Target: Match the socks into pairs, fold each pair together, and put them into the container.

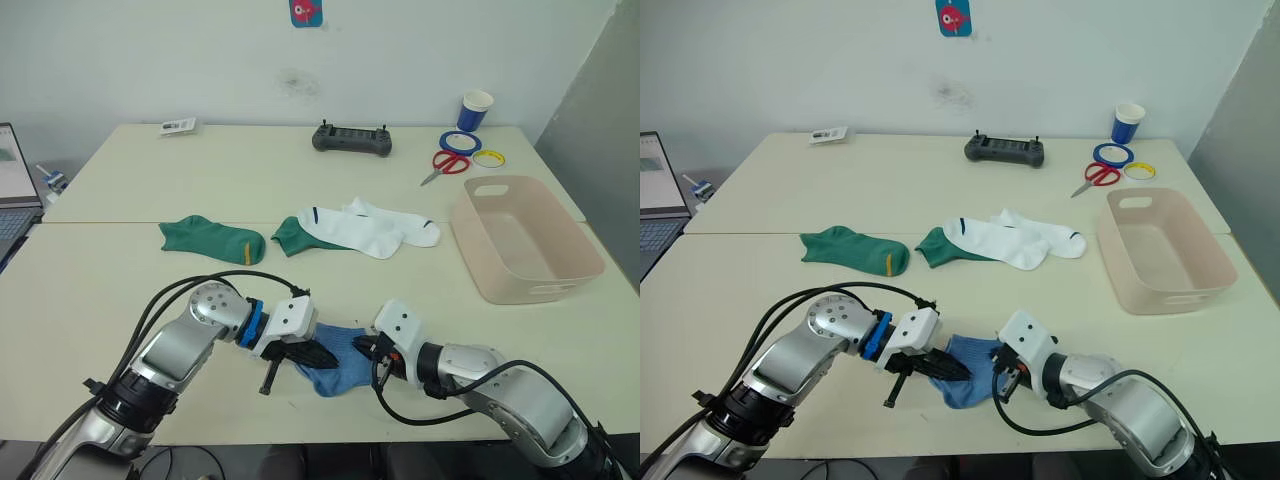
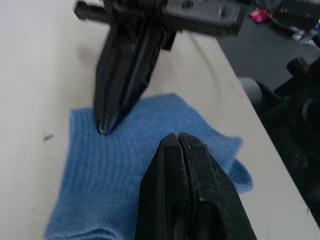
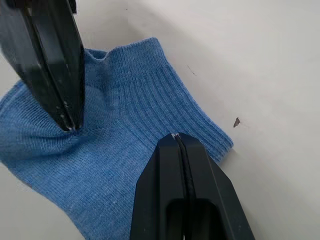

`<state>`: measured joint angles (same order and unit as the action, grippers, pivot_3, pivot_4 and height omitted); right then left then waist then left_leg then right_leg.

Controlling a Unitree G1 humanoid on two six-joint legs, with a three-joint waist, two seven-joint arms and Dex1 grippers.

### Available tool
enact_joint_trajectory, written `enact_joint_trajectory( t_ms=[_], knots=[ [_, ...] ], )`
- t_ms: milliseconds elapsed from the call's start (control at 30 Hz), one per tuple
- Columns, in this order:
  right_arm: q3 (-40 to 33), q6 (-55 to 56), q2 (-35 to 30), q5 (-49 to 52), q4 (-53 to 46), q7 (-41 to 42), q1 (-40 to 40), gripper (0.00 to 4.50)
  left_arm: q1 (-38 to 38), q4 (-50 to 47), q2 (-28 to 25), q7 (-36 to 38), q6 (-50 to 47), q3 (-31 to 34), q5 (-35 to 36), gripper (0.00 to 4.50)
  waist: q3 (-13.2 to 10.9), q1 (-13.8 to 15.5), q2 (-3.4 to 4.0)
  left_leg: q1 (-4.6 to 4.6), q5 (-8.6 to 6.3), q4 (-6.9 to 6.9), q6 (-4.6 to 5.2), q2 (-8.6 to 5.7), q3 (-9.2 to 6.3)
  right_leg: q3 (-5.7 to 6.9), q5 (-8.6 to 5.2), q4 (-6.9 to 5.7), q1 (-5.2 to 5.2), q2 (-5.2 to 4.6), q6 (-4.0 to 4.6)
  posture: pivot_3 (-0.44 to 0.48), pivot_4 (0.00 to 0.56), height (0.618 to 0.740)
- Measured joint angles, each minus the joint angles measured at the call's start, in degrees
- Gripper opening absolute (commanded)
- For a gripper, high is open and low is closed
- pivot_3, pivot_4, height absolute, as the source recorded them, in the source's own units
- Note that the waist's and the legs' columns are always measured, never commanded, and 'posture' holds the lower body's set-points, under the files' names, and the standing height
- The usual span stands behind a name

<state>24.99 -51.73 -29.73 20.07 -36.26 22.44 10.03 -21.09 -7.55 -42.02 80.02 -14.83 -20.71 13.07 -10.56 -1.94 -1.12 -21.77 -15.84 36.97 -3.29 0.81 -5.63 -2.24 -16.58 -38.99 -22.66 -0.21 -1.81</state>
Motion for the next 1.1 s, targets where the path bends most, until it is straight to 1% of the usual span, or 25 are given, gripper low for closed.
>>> enact_joint_trajectory(
  t_ms=[100, 233, 333, 433, 500, 667, 833, 967, 1100],
  knots=[
    [0.05, 0.05, -0.11, -0.94, -0.06, 0.07, -0.21, 0.03, 1.68, 0.82, -2.02, -0.22, 1.75, 0.24, -1.27, 0.0, 0.0, 0.05, 0.0, 0.0, 0.0, 0.0, 0.0, 0.0, 0.0, 0.0, 0.0, 0.0, 0.01, -0.01, 0.0, 0.0, 0.15, 0.74],
    [-0.11, 0.58, 0.15, -1.13, -0.08, 0.25, -0.63, 0.03, 2.49, 0.79, -2.69, -0.9, 2.29, 1.17, -1.35, 0.0, 0.0, 0.06, 0.0, 0.01, 0.0, 0.02, 0.0, -0.01, 0.0, 0.0, 0.0, 0.01, 0.04, -0.02, 0.0, 0.0, 0.15, 0.74],
    [-1.75, 2.41, 0.79, -0.56, -1.1, 1.56, -1.57, 0.03, 2.21, -1.54, -2.12, -1.82, -2.25, 2.49, 1.58, 0.0, 0.0, 0.06, 0.0, -0.02, 0.0, 0.02, 0.0, 0.0, -0.03, 0.03, 0.0, 0.0, 0.03, -0.02, 0.0, 0.0, 0.15, 0.74],
    [-3.68, 2.5, 0.54, 0.66, -3.36, 3.0, -1.79, 0.03, -0.34, -5.84, -1.67, -2.04, -7.03, 3.88, 5.27, 0.0, 0.0, 0.15, -0.01, -0.03, 0.0, 0.04, 0.0, -0.01, -0.04, 0.05, 0.0, 0.01, 0.05, -0.02, -0.01, 0.0, 0.15, 0.74],
    [-4.24, 2.42, -1.08, 1.44, -4.47, 4.16, -2.54, 0.03, -2.47, -7.74, -1.74, -3.11, -10.05, 4.99, 6.38, 0.0, 0.0, 0.11, -0.01, -0.01, 0.0, 0.03, 0.0, -0.02, -0.02, 0.03, 0.0, 0.01, 0.05, -0.02, -0.01, 0.0, 0.15, 0.74],
    [-4.06, 2.35, -1.63, 1.35, -4.6, 5.31, -2.68, 0.03, -3.14, -7.2, -2.67, -5.36, -12.42, 5.19, 5.21, 0.0, 0.0, -0.35, -0.01, 0.05, 0.0, 0.01, 0.01, 0.01, -0.04, 0.01, 0.0, -0.02, 0.04, 0.04, 0.0, 0.0, 0.15, 0.74],
    [-0.16, 2.89, -1.63, -0.24, -4.45, 6.34, -2.02, 0.03, 0.06, -4.02, -2.77, -6.98, -9.6, 3.42, 1.0, 0.0, 0.0, -0.32, -0.01, 0.03, 0.0, 0.03, 0.01, -0.01, -0.02, -0.01, 0.01, -0.01, 0.04, 0.02, 0.0, 0.0, 0.15, 0.74],
    [1.29, 5.13, -1.84, -1.94, -2.41, 7.31, -2.5, 0.03, 2.57, -3.9, -2.59, -8.94, -7.95, 2.64, -0.82, 0.0, 0.0, 0.03, -0.01, 0.03, 0.0, 0.03, 0.01, -0.01, -0.02, -0.01, 0.01, 0.0, 0.05, 0.0, 0.0, 0.0, 0.15, 0.74],
    [1.73, 7.8, -5.56, -3.74, -1.11, 8.83, -5.21, 0.03, 3.1, -3.33, -2.42, -9.88, -5.66, 2.59, -1.88, 0.0, 0.02, 0.22, -0.02, 0.1, 0.0, 0.03, 0.0, -0.01, -0.02, 0.01, 0.0, 0.0, 0.14, -0.01, 0.0, 0.0, 0.15, 0.74]
  ],
)
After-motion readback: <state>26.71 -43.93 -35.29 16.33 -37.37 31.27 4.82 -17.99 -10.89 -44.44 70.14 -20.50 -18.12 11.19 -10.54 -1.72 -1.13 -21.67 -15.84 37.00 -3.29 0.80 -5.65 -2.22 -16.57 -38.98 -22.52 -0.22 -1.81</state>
